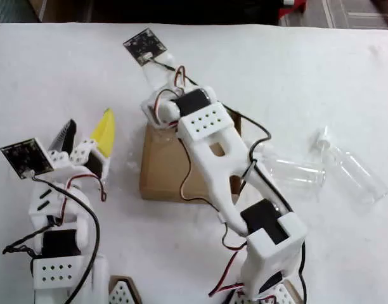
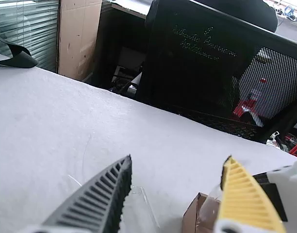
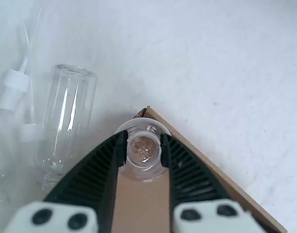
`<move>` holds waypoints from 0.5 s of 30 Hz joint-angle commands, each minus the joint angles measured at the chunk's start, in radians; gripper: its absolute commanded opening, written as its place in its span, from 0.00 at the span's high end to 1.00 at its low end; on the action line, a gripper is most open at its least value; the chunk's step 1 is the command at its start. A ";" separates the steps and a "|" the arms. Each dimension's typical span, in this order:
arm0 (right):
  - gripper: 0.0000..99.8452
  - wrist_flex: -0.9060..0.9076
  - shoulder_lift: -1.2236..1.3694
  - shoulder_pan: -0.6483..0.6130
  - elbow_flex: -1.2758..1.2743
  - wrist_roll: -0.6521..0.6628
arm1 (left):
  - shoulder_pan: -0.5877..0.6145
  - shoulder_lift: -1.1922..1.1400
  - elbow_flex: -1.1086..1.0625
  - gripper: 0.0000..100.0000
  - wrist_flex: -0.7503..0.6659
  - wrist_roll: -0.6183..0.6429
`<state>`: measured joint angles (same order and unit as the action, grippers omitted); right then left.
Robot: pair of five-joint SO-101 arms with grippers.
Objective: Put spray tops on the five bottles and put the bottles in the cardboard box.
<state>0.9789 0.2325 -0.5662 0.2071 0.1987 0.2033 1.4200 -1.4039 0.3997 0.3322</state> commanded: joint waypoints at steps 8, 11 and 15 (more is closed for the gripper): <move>0.98 -0.042 0.042 0.039 0.037 0.066 | -0.015 -0.002 0.008 0.72 -0.020 -0.014; 0.98 -0.042 0.054 0.036 0.038 0.063 | -0.015 -0.002 0.008 0.72 -0.020 -0.014; 0.98 -0.044 0.053 0.035 0.038 0.063 | -0.015 -0.002 0.008 0.72 -0.020 -0.014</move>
<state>0.9467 0.2862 -0.5386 0.2209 0.2478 0.2033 1.4200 -1.4039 0.3997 0.3322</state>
